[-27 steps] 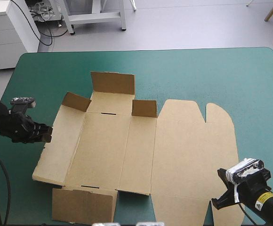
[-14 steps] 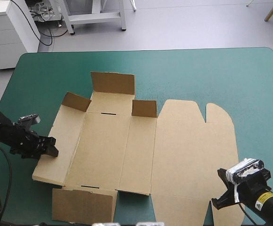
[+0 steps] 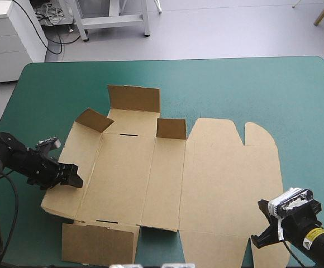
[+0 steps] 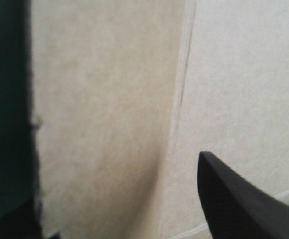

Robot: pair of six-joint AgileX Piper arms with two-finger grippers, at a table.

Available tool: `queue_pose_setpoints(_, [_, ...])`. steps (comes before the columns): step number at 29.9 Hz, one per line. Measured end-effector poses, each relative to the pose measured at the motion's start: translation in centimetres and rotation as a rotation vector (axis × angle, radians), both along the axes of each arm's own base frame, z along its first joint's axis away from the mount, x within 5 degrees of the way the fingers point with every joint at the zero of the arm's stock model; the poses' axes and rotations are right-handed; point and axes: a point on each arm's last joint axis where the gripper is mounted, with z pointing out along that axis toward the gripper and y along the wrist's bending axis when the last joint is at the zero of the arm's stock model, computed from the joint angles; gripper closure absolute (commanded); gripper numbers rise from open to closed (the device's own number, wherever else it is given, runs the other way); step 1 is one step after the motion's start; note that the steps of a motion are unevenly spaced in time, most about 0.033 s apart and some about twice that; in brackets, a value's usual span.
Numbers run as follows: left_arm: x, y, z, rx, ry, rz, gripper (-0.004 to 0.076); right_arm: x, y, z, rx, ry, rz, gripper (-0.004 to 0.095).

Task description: Fold the box

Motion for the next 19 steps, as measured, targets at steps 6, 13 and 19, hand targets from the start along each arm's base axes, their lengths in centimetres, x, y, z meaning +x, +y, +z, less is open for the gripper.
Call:
queue_pose_setpoints(6, [0.1,-1.2,0.0,0.002,0.001,-0.048,0.0503,0.0,0.0,0.0,0.000,0.000,0.000,0.0929])
queue_pose_setpoints(13, [0.1,-1.2,0.0,0.011,0.001,-0.062,0.0731,0.0,0.0,0.0,0.000,-0.001,0.000,0.0929])
queue_pose_setpoints(19, [0.1,-1.2,0.0,0.014,-0.004,-0.088,0.0731,0.0,0.0,0.0,0.001,-0.002,0.000,0.0929])
